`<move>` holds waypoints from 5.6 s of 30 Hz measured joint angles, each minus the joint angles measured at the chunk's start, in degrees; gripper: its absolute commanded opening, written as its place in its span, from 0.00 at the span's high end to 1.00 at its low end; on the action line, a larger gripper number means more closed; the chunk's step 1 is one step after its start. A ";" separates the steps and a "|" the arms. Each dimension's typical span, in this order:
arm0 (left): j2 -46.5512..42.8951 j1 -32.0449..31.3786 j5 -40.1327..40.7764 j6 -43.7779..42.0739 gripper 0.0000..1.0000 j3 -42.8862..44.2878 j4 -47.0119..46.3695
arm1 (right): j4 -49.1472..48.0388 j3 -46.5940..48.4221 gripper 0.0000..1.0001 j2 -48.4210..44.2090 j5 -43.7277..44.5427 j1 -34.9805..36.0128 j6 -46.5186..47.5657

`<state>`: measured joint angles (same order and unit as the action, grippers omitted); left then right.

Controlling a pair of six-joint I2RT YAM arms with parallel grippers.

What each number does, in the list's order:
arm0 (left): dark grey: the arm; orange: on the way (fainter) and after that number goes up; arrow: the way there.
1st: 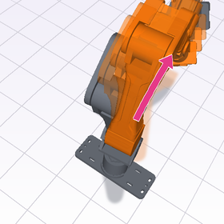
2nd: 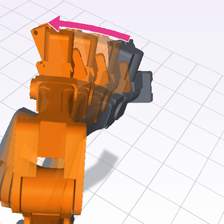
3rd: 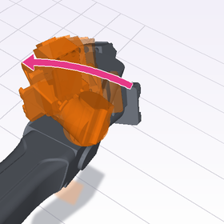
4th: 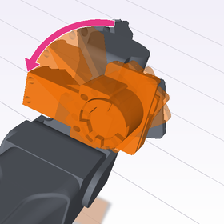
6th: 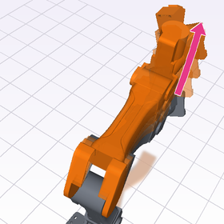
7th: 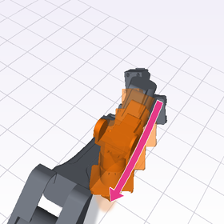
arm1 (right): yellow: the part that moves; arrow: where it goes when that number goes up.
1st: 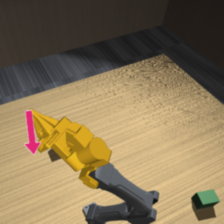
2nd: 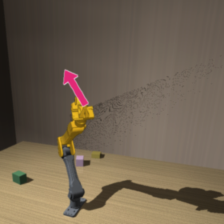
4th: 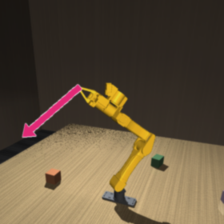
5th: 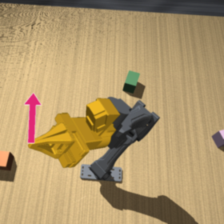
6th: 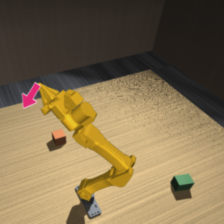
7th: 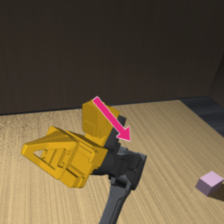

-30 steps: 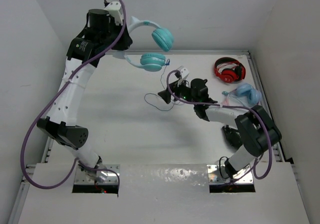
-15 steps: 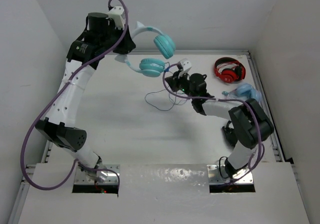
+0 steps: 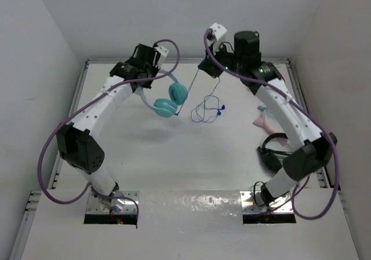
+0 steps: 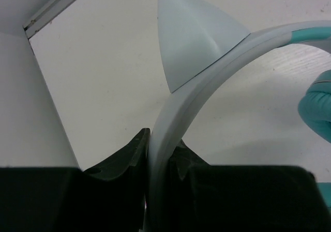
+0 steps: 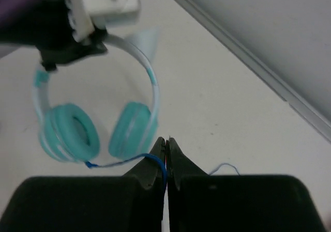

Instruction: Wrap the headphones

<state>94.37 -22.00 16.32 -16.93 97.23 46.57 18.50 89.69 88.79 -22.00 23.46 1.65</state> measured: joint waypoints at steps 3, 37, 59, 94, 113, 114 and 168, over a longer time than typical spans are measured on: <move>2.51 -2.29 2.40 -1.09 1.00 -0.68 -0.11 | 11.32 13.99 1.00 8.11 -3.65 1.25 -0.33; 8.79 3.61 -3.65 36.02 1.00 7.23 3.17 | 11.34 24.30 0.82 26.84 -11.43 17.68 -32.09; 15.32 8.52 -9.81 36.83 1.00 25.46 2.25 | 8.37 7.28 0.56 21.24 0.33 22.36 -23.93; 14.49 8.96 -24.41 28.41 1.00 37.53 1.75 | -70.47 -33.31 0.06 27.89 3.96 16.81 -22.58; 10.62 8.96 -32.89 26.73 1.00 43.89 2.86 | -78.60 -25.20 1.00 42.49 8.59 13.42 -39.26; 10.54 8.96 -32.76 26.34 1.00 43.91 2.99 | -79.28 -27.10 1.00 42.12 8.98 12.17 -39.76; -2.16 -2.80 -17.46 -21.94 1.00 -2.51 8.61 | -30.95 -5.90 1.00 17.25 8.50 -15.52 -19.54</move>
<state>92.20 -24.80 -1.15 -38.87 94.72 55.18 -12.45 83.79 106.04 -13.50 7.94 -17.89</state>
